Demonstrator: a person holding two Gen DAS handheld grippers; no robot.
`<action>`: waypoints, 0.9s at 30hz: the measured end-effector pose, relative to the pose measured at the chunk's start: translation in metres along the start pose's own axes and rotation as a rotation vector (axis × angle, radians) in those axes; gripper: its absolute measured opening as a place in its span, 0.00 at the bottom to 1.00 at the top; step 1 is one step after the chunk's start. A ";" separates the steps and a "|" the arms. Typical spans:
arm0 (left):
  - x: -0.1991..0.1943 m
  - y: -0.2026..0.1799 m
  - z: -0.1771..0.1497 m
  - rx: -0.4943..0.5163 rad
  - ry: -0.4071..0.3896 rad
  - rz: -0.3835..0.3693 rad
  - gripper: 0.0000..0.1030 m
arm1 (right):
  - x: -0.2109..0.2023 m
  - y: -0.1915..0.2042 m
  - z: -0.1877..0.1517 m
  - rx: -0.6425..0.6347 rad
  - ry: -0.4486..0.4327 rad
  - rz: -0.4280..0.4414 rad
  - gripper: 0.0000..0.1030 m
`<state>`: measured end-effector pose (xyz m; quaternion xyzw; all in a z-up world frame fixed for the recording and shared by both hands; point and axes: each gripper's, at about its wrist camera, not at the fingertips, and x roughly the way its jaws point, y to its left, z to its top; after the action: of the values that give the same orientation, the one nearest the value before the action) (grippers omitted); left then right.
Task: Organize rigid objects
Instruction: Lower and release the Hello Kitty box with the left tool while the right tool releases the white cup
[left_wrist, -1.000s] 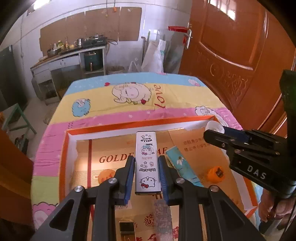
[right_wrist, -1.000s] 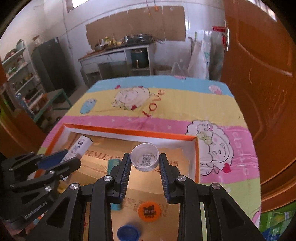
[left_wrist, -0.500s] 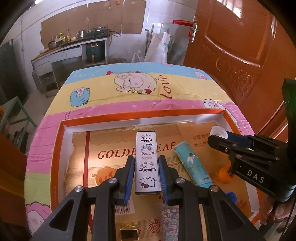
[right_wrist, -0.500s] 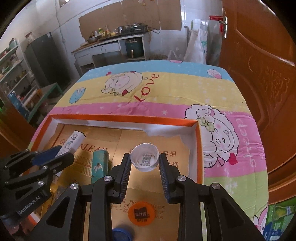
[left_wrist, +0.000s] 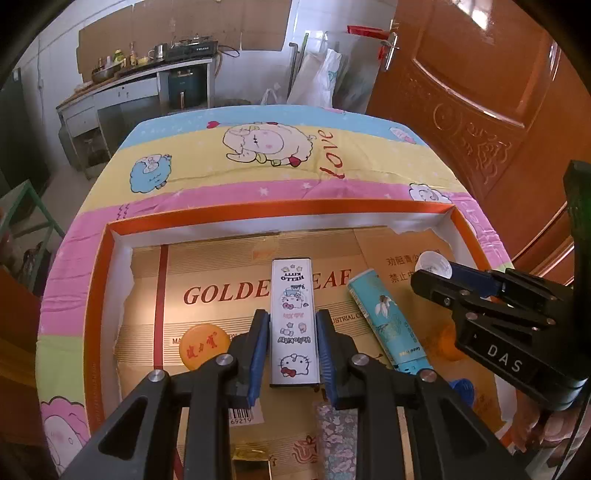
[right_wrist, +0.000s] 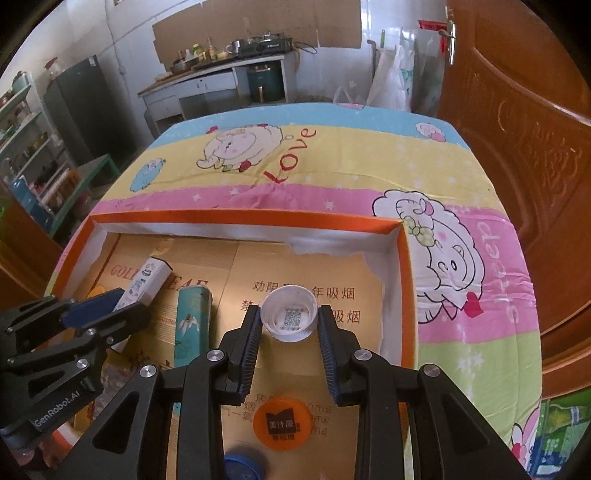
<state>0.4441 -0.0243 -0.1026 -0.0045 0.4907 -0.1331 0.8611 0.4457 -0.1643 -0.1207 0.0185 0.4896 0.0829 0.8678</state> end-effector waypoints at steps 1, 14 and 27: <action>0.000 0.000 0.000 -0.002 -0.001 -0.002 0.26 | 0.000 0.000 0.000 -0.001 0.001 -0.003 0.31; -0.022 0.009 0.005 -0.042 -0.082 -0.062 0.44 | -0.012 0.000 -0.001 -0.002 -0.038 0.002 0.49; -0.046 0.004 0.002 -0.031 -0.156 -0.053 0.45 | -0.032 -0.001 -0.001 0.037 -0.088 0.044 0.49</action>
<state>0.4245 -0.0097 -0.0638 -0.0411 0.4238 -0.1472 0.8928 0.4292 -0.1710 -0.0940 0.0488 0.4519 0.0921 0.8860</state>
